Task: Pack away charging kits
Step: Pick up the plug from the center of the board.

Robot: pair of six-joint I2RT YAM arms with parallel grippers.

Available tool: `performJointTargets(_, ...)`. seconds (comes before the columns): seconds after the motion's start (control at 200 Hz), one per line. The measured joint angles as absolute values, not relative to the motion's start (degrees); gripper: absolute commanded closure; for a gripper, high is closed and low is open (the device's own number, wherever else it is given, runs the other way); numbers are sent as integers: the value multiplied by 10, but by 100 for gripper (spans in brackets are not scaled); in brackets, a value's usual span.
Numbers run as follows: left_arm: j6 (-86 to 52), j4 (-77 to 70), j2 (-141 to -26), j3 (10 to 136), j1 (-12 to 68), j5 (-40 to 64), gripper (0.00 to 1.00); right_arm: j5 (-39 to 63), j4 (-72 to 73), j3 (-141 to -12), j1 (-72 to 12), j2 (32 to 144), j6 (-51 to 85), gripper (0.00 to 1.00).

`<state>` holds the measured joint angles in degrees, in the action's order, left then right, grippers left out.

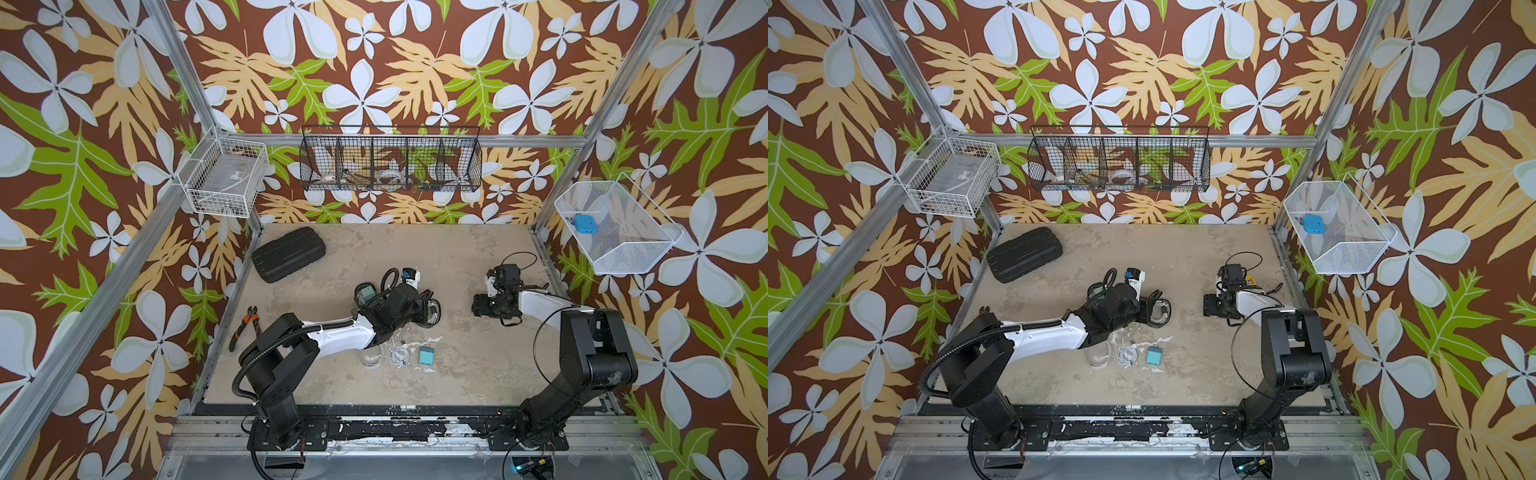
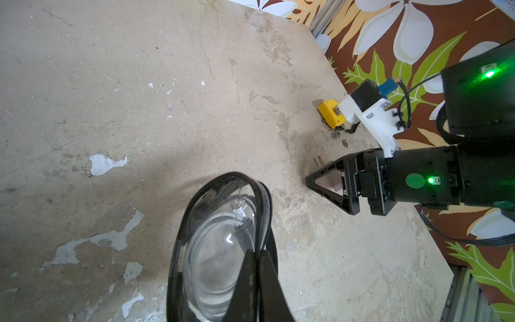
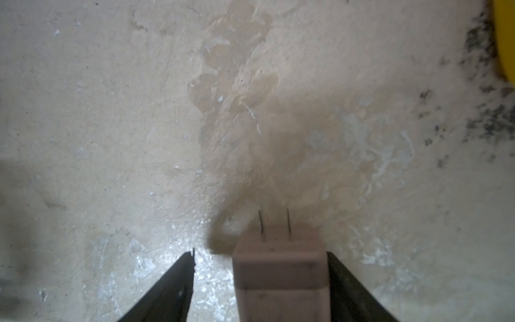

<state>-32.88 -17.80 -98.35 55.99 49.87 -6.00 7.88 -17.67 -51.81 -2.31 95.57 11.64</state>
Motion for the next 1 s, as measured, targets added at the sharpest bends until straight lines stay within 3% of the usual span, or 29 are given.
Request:
performJointTargets(0.32,-329,-174,-974,557,498,-62,100,83,-161,-503,-23,949,121,46)
performJointTargets(0.39,-329,-174,-974,555,498,-62,100,78,-163,-505,-23,951,122,55)
performJointTargets(0.54,-329,-169,-973,550,498,-62,100,75,-170,-514,-27,947,127,61)
performJointTargets(0.706,-336,-167,-974,550,498,-61,100,84,-189,-521,-76,905,131,63)
performJointTargets(1.001,-363,-203,-991,533,498,-51,100,186,-187,-532,-158,866,195,63)
